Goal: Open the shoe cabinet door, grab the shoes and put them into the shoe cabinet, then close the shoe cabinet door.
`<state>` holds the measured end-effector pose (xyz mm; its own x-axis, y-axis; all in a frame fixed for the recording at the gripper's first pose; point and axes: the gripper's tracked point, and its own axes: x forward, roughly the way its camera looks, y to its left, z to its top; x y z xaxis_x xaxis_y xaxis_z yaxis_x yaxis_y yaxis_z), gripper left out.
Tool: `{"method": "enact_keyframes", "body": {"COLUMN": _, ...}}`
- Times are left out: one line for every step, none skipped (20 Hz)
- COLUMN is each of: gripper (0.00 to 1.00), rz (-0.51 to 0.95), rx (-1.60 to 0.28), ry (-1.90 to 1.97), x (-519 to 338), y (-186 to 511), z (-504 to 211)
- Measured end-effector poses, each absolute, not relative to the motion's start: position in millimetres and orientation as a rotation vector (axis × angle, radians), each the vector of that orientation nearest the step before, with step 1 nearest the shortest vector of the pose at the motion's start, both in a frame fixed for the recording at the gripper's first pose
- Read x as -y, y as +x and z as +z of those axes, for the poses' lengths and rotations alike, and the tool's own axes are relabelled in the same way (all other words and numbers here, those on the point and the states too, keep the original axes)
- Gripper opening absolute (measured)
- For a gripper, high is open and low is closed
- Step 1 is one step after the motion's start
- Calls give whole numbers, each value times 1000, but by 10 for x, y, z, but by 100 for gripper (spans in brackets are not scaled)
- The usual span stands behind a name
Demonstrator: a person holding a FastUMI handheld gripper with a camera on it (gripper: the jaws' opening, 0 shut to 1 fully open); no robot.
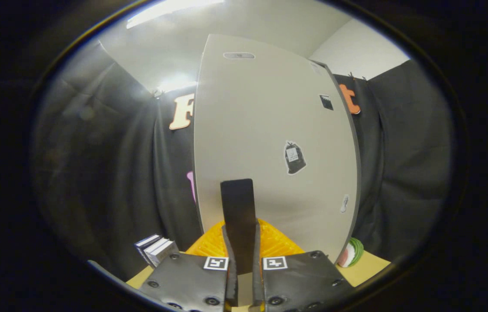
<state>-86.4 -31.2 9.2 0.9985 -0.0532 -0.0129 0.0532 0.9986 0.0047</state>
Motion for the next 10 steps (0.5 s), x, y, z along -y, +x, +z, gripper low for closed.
{"method": "enact_keyframes", "body": {"gripper": 15, "rz": -51, "rx": -13, "ry": 7, "x": 318, "y": -876, "z": 96}}
{"method": "enact_keyframes", "body": {"gripper": 15, "rz": -48, "rx": -14, "ry": 9, "x": 336, "y": -910, "z": 95}}
{"method": "enact_keyframes", "body": {"gripper": 15, "rz": -44, "rx": -14, "ry": 11, "x": 348, "y": -940, "z": 99}}
{"method": "enact_keyframes", "body": {"gripper": 15, "rz": -41, "rx": -15, "ry": 12, "x": 368, "y": -994, "z": 112}}
{"method": "enact_keyframes", "body": {"gripper": 15, "rz": -37, "rx": -15, "ry": 12, "x": 385, "y": -1040, "z": 125}}
{"method": "enact_keyframes", "body": {"gripper": 15, "rz": -34, "rx": -16, "ry": 12, "x": 409, "y": -1103, "z": 130}}
{"method": "enact_keyframes", "body": {"gripper": 15, "rz": -29, "rx": -17, "ry": 12, "x": 436, "y": -1152, "z": 137}}
{"method": "enact_keyframes", "body": {"gripper": 15, "rz": -25, "rx": -19, "ry": 11, "x": 471, "y": -1195, "z": 133}}
{"method": "enact_keyframes", "body": {"gripper": 15, "rz": -20, "rx": -19, "ry": 11, "x": 501, "y": -1241, "z": 140}}
{"method": "enact_keyframes", "body": {"gripper": 15, "rz": -16, "rx": -20, "ry": 12, "x": 531, "y": -1285, "z": 143}}
